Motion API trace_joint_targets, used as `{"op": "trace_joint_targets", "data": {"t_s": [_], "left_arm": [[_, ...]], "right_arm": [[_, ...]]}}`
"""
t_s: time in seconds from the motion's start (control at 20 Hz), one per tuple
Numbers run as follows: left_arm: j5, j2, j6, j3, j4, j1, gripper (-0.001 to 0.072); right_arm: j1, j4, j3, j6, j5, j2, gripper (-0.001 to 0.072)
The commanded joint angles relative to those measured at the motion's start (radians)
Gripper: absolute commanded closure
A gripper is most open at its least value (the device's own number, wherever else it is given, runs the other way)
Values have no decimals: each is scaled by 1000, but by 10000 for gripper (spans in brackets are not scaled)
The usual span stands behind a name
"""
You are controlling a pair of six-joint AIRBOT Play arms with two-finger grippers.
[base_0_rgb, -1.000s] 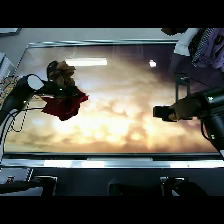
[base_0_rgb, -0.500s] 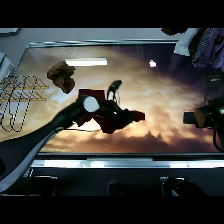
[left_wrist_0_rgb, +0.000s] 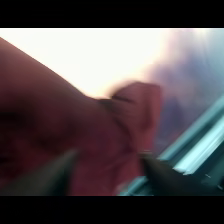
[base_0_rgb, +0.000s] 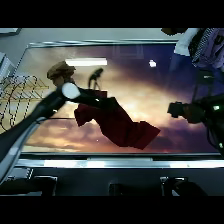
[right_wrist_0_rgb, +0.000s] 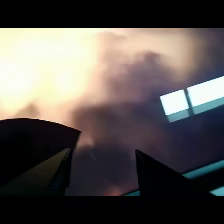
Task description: Fold the clothes and pants, and hang the long-sleeved shirts on hangers.
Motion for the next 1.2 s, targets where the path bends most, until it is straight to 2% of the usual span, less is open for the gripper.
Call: {"op": "trace_joint_targets", "data": {"t_s": [0.0, 0.1, 0.2, 0.3, 0.4, 0.6, 0.65, 0.8, 1.0, 1.15], "left_arm": [[-154, 138, 20, 1, 124, 214, 16], [-194, 197, 20, 1, 142, 328, 19], [-200, 228, 20, 1, 142, 423, 28], [-200, 230, 16, 1, 142, 492, 28], [-199, 229, 16, 0, 142, 531, 28], [-192, 228, 17, 0, 142, 547, 29], [-191, 227, 16, 0, 142, 546, 28], [-190, 227, 15, 0, 138, 546, 28], [-182, 223, 5, 0, 138, 546, 28], [-171, 211, -16, 0, 147, 548, 24]], "right_arm": [[-132, 299, 106, -66, 77, -118, 220], [-357, 605, 106, -254, 89, -159, 214], [-576, 835, 43, -479, 61, -188, 214], [-740, 996, -90, -706, 40, -190, 215], [-835, 1117, -257, -842, 33, -191, 214], [-824, 1165, -512, -942, 169, -208, 207], [-816, 1173, -548, -953, 198, -217, 164], [-787, 1192, -603, -990, 243, -259, 165], [-689, 1204, -608, -985, 327, -306, 168], [-579, 1207, -608, -935, 407, -358, 178]]}}
